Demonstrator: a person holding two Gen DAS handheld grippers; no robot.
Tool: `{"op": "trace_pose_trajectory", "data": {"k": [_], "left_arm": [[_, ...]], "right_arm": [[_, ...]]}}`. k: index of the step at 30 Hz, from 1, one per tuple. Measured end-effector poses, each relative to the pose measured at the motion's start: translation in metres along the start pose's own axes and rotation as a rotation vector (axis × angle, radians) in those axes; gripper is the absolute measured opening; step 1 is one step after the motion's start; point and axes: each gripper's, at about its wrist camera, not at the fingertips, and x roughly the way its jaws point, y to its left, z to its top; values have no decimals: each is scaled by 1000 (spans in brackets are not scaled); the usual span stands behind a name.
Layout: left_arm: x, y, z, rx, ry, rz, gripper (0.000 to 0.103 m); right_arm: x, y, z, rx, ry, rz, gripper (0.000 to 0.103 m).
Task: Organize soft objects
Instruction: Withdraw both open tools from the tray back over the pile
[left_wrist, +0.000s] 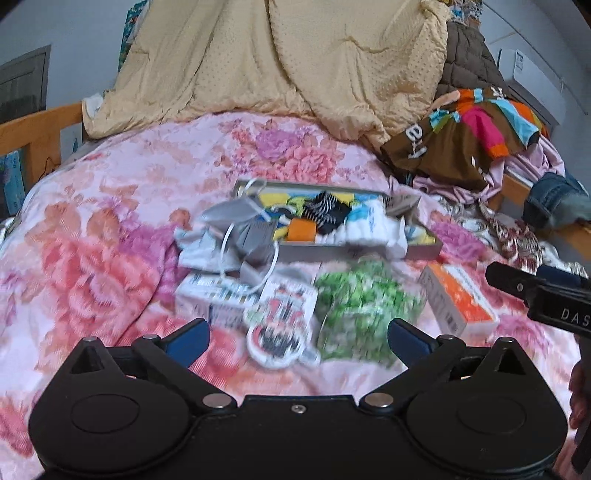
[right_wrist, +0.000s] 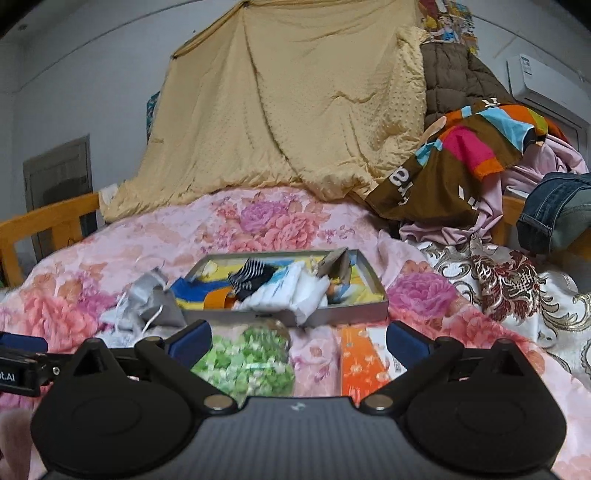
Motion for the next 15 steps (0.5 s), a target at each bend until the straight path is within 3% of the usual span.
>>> {"op": "trace_pose_trajectory", "data": {"k": [15], "left_arm": [[-22,37,-30,6,16,25,102]], "right_arm": [[-2,56,-22,-254,69,48,103]]}}
